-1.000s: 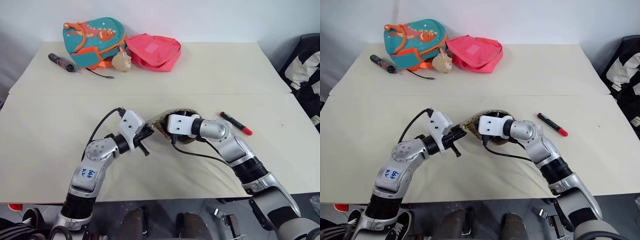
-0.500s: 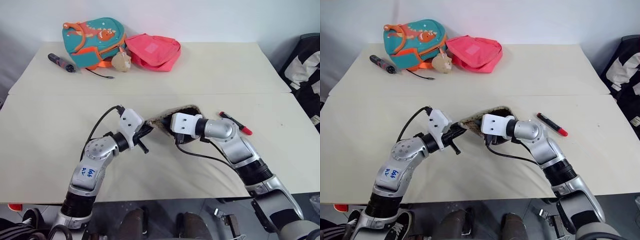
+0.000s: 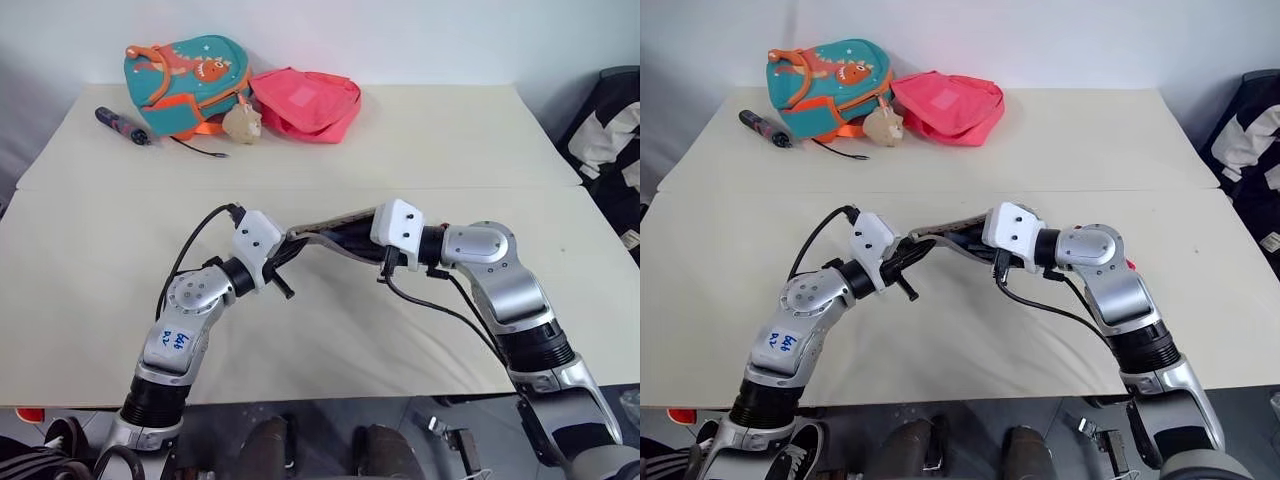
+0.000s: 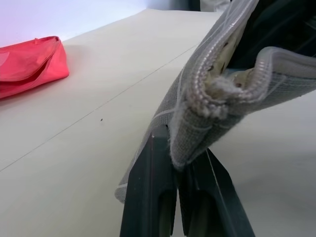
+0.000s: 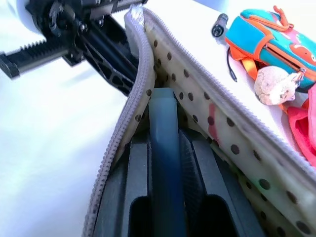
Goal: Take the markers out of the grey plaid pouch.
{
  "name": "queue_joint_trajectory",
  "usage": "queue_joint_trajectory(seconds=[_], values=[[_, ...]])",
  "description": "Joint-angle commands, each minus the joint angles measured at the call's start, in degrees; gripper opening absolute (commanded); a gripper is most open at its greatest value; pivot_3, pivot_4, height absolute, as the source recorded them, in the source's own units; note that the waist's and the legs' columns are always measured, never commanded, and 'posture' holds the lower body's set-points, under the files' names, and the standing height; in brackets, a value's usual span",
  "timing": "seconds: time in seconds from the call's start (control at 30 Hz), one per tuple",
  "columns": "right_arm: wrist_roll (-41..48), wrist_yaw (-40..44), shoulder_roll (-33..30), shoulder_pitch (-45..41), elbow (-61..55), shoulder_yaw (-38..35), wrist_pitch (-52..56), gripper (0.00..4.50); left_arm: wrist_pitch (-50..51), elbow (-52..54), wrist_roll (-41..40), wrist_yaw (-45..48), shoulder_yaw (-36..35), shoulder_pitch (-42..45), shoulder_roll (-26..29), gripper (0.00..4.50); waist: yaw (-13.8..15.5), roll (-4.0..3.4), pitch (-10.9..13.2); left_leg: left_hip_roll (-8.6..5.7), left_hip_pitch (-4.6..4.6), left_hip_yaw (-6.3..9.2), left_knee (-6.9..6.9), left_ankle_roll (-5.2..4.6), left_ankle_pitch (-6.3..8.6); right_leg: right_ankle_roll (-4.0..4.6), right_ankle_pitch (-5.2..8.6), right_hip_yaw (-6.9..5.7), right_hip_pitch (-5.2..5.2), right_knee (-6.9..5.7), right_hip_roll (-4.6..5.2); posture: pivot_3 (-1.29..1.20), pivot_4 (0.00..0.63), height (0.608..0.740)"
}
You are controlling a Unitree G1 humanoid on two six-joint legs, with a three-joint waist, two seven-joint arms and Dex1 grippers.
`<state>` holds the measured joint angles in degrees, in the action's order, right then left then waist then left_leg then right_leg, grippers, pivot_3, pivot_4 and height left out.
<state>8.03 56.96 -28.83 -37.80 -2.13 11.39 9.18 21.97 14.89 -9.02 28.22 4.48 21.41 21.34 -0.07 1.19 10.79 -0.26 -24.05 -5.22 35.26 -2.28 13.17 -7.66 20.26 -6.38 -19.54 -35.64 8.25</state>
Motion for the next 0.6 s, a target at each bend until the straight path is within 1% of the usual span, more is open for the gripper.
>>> queue_joint_trajectory(seconds=[0.03, 0.1, 0.17, 0.23, 0.3, 0.37, 0.43, 0.53, 0.6], values=[[4.1, 0.7, -1.3, -0.2, -2.5, -4.3, 1.0, 0.39, 0.0, -1.0, 1.6, -1.8, -1.9, -0.4, 1.2, 0.00, 0.0, 0.00, 0.0, 0.00, 0.00, 0.00, 0.00, 0.00, 0.00, 0.00, 0.00, 0.00, 0.00, 0.00, 0.00, 0.00, 0.150, 0.740], [5.1, 2.3, -2.3, 0.5, -3.4, -3.7, 1.9, 0.39, -0.4, -1.2, 1.9, -2.2, -2.0, -0.2, 1.0, 0.00, 0.0, 0.00, 0.0, 0.00, 0.00, 0.00, 0.00, 0.00, 0.00, 0.00, 0.00, 0.00, 0.00, 0.00, 0.00, 0.00, 0.150, 0.740], [3.1, 0.7, -3.5, -0.3, -2.3, -3.3, 3.4, 0.39, -0.9, -1.4, 2.6, -2.3, -1.8, 0.0, 1.4, 0.00, 0.0, 0.00, 0.0, 0.00, 0.00, 0.00, 0.00, 0.00, 0.00, 0.00, 0.00, 0.00, 0.00, 0.00, 0.00, 0.00, 0.150, 0.740], [1.0, -0.2, -4.7, -1.1, -0.3, -3.2, 1.8, 0.39, -1.3, -1.7, 3.1, -2.4, -1.7, 0.1, 1.8, 0.00, 0.1, 0.00, 0.0, -0.01, -0.01, 0.00, 0.02, -0.01, 0.00, 0.00, 0.00, -0.01, 0.01, 0.00, 0.02, 0.00, 0.150, 0.740], [0.8, -0.6, -5.0, -1.8, 1.0, -3.8, 0.8, 0.39, -1.5, -2.1, 3.5, -2.5, -1.6, 0.0, 2.1, 0.00, 0.1, 0.00, 0.0, -0.01, -0.01, 0.00, 0.04, -0.01, 0.00, 0.00, 0.00, -0.01, 0.01, 0.00, 0.04, 0.00, 0.150, 0.740], [1.8, -0.1, -4.9, -2.0, 1.1, -4.3, 0.9, 0.39, -1.7, -2.3, 4.0, -2.7, -1.6, -0.1, 2.2, 0.00, 0.0, 0.00, 0.0, -0.01, 0.00, 0.00, 0.04, -0.01, 0.00, 0.00, 0.00, -0.01, 0.00, 0.00, 0.02, 0.00, 0.150, 0.740], [1.3, 1.5, -6.2, -1.0, 1.6, -4.1, -2.0, 0.39, -2.0, -2.7, 4.2, -2.9, -1.9, 0.0, 2.2, 0.00, 0.0, 0.00, 0.0, 0.00, 0.00, 0.00, 0.03, -0.01, 0.00, 0.00, 0.00, -0.01, 0.00, 0.00, 0.02, 0.00, 0.150, 0.740], [2.9, 4.0, -7.7, 0.7, 1.2, -4.3, -2.3, 0.39, -2.5, -3.8, 4.6, -3.4, -2.6, 0.4, 2.7, 0.00, 0.2, 0.00, 0.0, -0.01, -0.01, 0.00, 0.04, -0.02, -0.01, 0.00, 0.00, -0.03, 0.03, 0.01, 0.03, 0.00, 0.150, 0.740], [7.6, 4.0, -6.5, 1.0, -0.8, -5.4, 4.0, 0.39, -3.2, -4.1, 4.3, -3.0, -2.7, 0.5, 2.9, 0.00, 0.1, 0.00, 0.0, -0.01, -0.01, 0.01, 0.06, -0.03, -0.01, 0.00, 0.00, -0.04, 0.04, 0.01, 0.04, 0.00, 0.150, 0.740]])
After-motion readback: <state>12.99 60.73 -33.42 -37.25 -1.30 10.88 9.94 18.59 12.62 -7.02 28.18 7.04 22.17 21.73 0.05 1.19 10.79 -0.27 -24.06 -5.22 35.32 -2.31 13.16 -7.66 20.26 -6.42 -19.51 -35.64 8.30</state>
